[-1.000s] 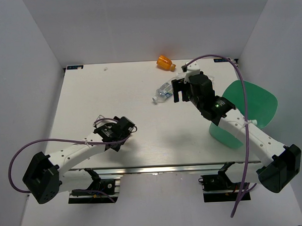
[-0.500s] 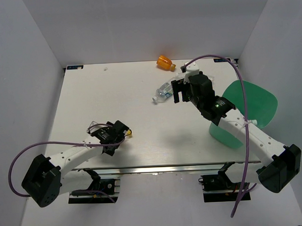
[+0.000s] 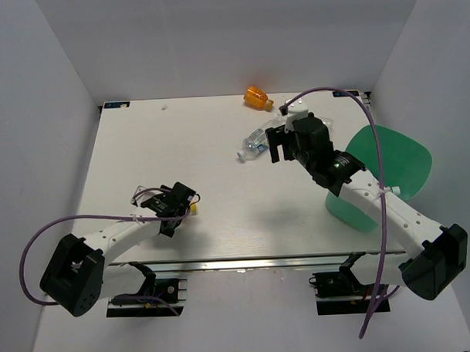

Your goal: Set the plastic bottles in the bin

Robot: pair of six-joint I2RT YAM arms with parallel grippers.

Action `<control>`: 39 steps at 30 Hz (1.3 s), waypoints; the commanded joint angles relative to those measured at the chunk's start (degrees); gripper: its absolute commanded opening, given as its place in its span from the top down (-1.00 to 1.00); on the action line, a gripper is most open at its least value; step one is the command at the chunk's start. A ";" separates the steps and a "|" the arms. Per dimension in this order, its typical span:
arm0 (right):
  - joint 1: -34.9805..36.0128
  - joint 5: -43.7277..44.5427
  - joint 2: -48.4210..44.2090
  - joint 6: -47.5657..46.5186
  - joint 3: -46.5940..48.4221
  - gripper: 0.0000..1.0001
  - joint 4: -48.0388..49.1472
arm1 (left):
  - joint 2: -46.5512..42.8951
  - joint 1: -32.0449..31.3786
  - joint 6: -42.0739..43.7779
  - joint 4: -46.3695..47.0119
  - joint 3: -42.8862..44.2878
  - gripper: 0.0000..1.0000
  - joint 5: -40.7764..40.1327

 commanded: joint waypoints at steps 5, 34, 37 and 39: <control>0.08 -0.67 0.85 -0.71 0.20 -0.79 1.36 | 3.47 4.48 3.89 1.94 5.13 -0.96 -3.20; 4.29 -38.46 -3.64 3.16 -16.06 -0.79 19.11 | 5.94 3.36 23.40 12.15 20.94 0.29 2.18; 7.45 -37.76 -0.13 3.86 -14.74 -0.79 20.60 | 5.06 -0.77 22.18 12.41 22.44 0.29 -0.64; 10.43 -36.98 1.28 3.95 -13.43 -0.79 22.18 | 4.18 -1.40 21.73 13.98 21.92 0.29 -0.22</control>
